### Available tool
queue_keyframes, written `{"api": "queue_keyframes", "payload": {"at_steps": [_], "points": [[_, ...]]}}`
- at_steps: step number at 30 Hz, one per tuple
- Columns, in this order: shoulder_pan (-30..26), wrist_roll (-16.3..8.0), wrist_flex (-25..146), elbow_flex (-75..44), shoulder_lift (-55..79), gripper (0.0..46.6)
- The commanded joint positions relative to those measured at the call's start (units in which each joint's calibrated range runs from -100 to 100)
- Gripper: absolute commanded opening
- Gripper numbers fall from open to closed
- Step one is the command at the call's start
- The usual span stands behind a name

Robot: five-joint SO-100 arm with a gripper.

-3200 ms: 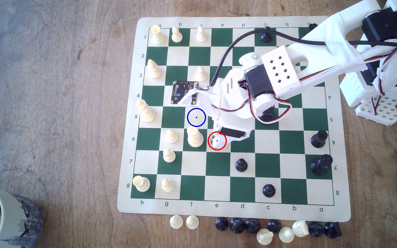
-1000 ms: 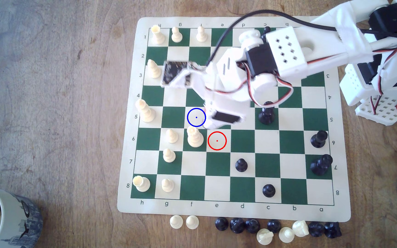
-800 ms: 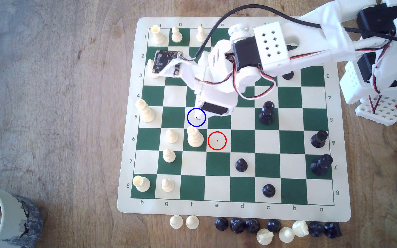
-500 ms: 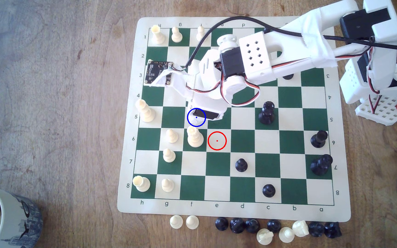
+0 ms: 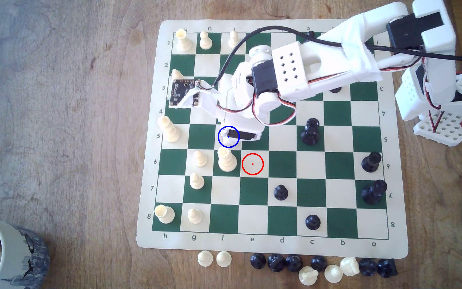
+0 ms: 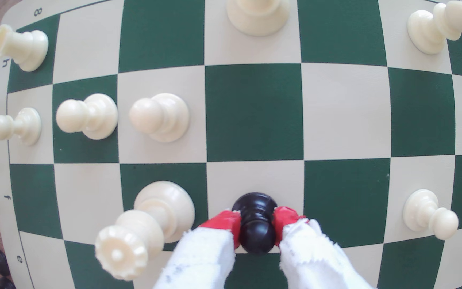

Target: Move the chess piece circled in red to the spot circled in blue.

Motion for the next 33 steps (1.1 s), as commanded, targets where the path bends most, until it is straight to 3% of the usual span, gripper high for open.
{"api": "queue_keyframes", "payload": {"at_steps": [1, 12, 13, 15, 17, 33], "points": [[0.53, 0.39, -0.68, -5.19, -1.54, 0.5], [0.37, 0.29, -1.09, -5.47, -1.28, 1.3], [0.29, 0.20, -1.09, -5.47, -1.28, 3.5], [0.37, 0.00, -0.68, -5.47, -1.28, 13.2], [0.53, -0.05, -0.68, -5.19, -1.37, 16.5], [3.65, -0.88, -1.42, -4.83, -9.18, 16.0]]}}
